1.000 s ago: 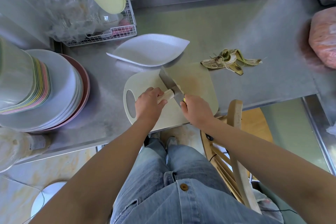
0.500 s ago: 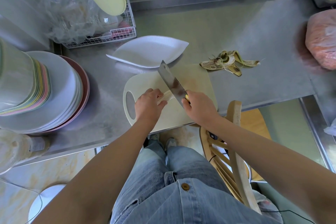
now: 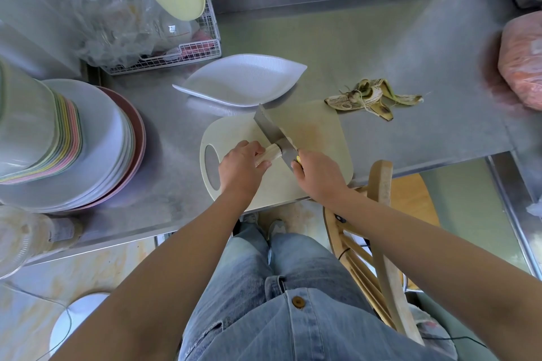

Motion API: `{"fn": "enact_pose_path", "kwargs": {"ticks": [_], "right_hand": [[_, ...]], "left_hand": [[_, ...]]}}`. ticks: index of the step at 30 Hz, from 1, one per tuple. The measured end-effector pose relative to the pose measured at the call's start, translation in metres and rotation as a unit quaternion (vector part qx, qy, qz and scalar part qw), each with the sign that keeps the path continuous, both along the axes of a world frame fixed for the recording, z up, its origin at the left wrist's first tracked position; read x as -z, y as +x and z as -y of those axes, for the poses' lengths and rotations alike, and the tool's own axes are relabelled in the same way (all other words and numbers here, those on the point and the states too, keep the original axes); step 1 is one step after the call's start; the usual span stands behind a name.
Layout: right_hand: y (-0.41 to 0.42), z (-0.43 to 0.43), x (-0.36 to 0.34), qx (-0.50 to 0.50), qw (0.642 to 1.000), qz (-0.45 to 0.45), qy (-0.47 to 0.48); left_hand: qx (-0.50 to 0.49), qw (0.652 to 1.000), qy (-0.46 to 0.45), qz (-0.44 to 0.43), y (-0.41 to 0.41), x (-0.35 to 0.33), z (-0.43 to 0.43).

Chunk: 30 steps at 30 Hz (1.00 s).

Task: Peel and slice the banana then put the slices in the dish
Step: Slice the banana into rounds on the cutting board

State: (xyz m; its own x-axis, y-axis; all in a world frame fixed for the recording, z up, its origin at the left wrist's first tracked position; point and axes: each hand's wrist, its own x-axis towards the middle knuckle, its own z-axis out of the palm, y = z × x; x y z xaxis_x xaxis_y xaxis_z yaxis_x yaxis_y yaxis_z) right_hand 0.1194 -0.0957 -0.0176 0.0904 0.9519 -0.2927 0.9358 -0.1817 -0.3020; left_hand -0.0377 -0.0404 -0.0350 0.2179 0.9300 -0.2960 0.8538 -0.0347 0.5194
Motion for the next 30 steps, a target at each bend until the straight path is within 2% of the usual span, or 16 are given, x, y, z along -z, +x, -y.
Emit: {"fn": "enact_pose_path", "kwargs": {"ticks": [5,12,23,30], "right_hand": [[0.001,-0.002,0.0,-0.003,1.0,0.003,-0.001],[0.007,-0.002,-0.01,0.004,0.999,-0.011,0.05],[0.007,-0.002,-0.009,-0.003,0.999,-0.023,0.029],[0.001,-0.001,0.003,0.001,1.0,0.0,-0.006]], "left_hand": [[0.0,1.0,0.004,0.004,-0.002,0.0,0.001],[0.01,1.0,0.016,0.0,-0.005,-0.001,0.004],[0.003,1.0,0.012,0.008,-0.003,0.0,0.003],[-0.004,1.0,0.007,0.008,-0.004,0.002,0.003]]}}
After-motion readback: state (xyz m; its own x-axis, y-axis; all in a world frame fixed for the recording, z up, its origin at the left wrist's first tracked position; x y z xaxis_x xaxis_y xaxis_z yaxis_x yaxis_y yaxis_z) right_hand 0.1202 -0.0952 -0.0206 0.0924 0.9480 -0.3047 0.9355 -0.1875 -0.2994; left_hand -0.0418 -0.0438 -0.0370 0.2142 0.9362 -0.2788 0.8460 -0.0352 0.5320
